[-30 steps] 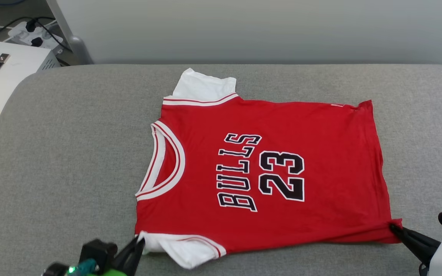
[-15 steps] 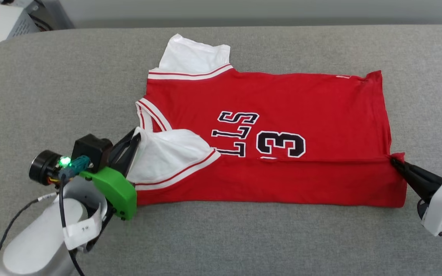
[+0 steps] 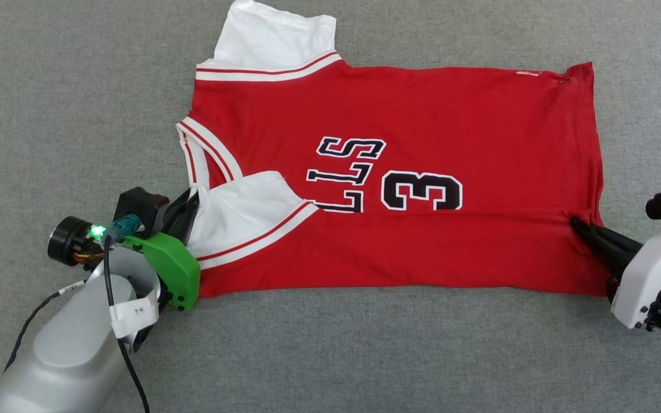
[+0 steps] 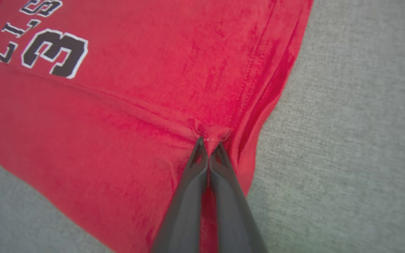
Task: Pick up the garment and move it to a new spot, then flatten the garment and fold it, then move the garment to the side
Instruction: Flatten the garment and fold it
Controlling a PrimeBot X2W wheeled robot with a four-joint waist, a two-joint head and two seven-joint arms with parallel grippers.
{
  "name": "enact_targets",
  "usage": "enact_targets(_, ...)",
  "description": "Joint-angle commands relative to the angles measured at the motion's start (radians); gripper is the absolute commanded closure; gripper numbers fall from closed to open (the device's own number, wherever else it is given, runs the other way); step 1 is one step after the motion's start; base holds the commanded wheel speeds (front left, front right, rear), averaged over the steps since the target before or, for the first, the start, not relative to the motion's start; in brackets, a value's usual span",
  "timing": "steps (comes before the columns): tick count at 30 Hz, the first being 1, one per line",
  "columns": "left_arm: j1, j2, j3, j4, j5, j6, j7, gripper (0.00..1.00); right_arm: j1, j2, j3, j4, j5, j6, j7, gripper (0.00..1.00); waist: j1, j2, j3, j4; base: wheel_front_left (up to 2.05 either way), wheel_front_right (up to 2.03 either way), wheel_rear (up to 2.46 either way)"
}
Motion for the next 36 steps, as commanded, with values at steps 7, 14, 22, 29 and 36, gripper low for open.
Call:
enact_targets(7, -0.004, -0.048, -0.020, 0.127, -0.021, -0.039, -0.031, 0.20, -0.011, 0.022, 0.022, 0.044, 0.010, -0.001, -0.037, 0.00, 0.0000, 0.0000, -0.040, 0.012, 0.00, 0.00, 0.00)
enact_targets(14, -0.063, -0.008, 0.006, 0.110, -0.024, -0.043, -0.028, 0.00, 0.024, -0.003, -0.011, 0.021, 0.011, -0.001, -0.115, 0.00, 0.0000, 0.0000, -0.117, 0.045, 0.00, 0.00, 0.00)
enact_targets(22, -0.142, 0.096, 0.020, -0.072, -0.152, -0.080, 0.263, 0.00, 0.048, -0.007, -0.057, 0.004, -0.007, -0.001, -0.134, 0.00, 0.0000, 0.0000, -0.150, 0.065, 0.00, 0.00, 0.00)
enact_targets(29, -0.184, 0.154, -0.037, -0.246, -0.386, -0.089, 0.771, 0.00, 0.051, -0.004, -0.076, -0.015, -0.014, -0.001, -0.090, 0.00, 0.0000, 0.0000, -0.140, 0.069, 0.00, 0.00, 0.00)
enact_targets(36, -0.154, 0.145, -0.092, -0.222, -0.455, -0.077, 0.945, 0.00, 0.048, 0.013, -0.070, -0.024, -0.018, -0.001, -0.059, 0.00, 0.0000, 0.0000, -0.140, 0.044, 0.00, 0.00, 0.00)
